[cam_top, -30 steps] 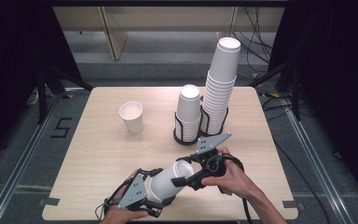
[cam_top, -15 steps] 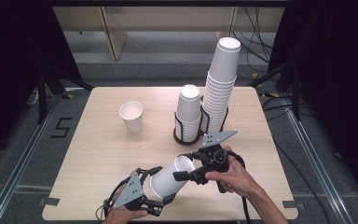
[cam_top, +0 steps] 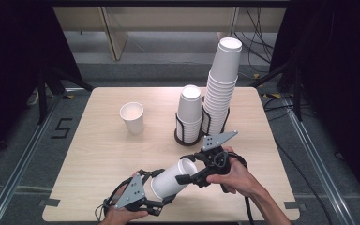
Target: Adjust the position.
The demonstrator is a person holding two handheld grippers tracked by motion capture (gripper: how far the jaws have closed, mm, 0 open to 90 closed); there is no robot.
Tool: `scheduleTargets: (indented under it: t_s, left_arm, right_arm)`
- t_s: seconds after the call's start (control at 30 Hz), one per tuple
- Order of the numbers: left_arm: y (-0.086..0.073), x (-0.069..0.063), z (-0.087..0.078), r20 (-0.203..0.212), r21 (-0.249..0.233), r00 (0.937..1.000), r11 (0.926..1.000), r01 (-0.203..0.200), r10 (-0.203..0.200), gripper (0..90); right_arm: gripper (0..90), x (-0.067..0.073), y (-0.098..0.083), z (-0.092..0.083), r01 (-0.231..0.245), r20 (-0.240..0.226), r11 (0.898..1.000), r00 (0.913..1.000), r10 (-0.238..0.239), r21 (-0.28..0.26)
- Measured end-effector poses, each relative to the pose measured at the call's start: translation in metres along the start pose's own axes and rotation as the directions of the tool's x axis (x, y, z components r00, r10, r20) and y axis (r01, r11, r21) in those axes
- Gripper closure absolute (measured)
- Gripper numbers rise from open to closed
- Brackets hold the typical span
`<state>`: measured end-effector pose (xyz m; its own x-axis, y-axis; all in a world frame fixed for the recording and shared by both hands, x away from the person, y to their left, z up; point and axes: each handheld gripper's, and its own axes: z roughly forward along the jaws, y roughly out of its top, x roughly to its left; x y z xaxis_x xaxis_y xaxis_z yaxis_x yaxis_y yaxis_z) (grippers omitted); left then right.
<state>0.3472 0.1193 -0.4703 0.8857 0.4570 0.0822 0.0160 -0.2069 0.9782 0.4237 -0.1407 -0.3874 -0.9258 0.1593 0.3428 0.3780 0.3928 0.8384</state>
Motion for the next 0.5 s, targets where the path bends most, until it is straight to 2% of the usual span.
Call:
scheduleTargets:
  t_s: [0.07, 0.1, 0.13, 0.23, 0.27, 0.37, 0.5]
  left_arm:
    - [-0.001, 0.000, 0.001, 0.006, 0.002, 1.0000, 1.0000, -0.005, 0.005, 19.1]
    - [-0.001, -0.001, 0.002, 0.006, 0.017, 1.0000, 0.9999, -0.002, 0.002, 19.2]
    - [-0.003, -0.001, 0.003, 0.020, 0.042, 0.9998, 0.9991, -0.003, 0.002, 19.2]
    - [-0.004, -0.002, 0.005, 0.031, 0.057, 0.9995, 0.9984, -0.004, 0.003, 19.3]
    - [-0.004, -0.003, 0.006, 0.039, 0.070, 0.9992, 0.9974, -0.014, 0.011, 19.3]
    - [-0.004, -0.002, 0.005, 0.045, 0.084, 0.9989, 0.9963, -0.017, 0.013, 19.5]
    - [-0.003, -0.001, 0.005, 0.056, 0.113, 0.9981, 0.9931, -0.030, 0.024, 19.6]
  right_arm:
    - [18.8, 0.001, 0.000, 0.000, 0.012, 0.011, 1.000, 0.9999, -0.012, 0.013]
    - [17.7, 0.002, 0.001, -0.001, 0.018, 0.019, 0.999, 0.9997, -0.018, 0.028]
    - [17.2, 0.004, 0.002, -0.001, 0.051, 0.025, 0.997, 0.9983, -0.052, 0.056]
    - [17.4, 0.006, 0.003, -0.001, 0.069, 0.039, 0.994, 0.9966, -0.072, 0.087]
    - [17.5, 0.008, 0.004, -0.001, 0.097, 0.051, 0.988, 0.9934, -0.103, 0.118]
    - [18.2, 0.011, 0.008, 0.000, 0.130, 0.045, 0.980, 0.9894, -0.138, 0.150]
    - [18.9, 0.017, 0.014, 0.000, 0.177, 0.057, 0.958, 0.9794, -0.194, 0.224]
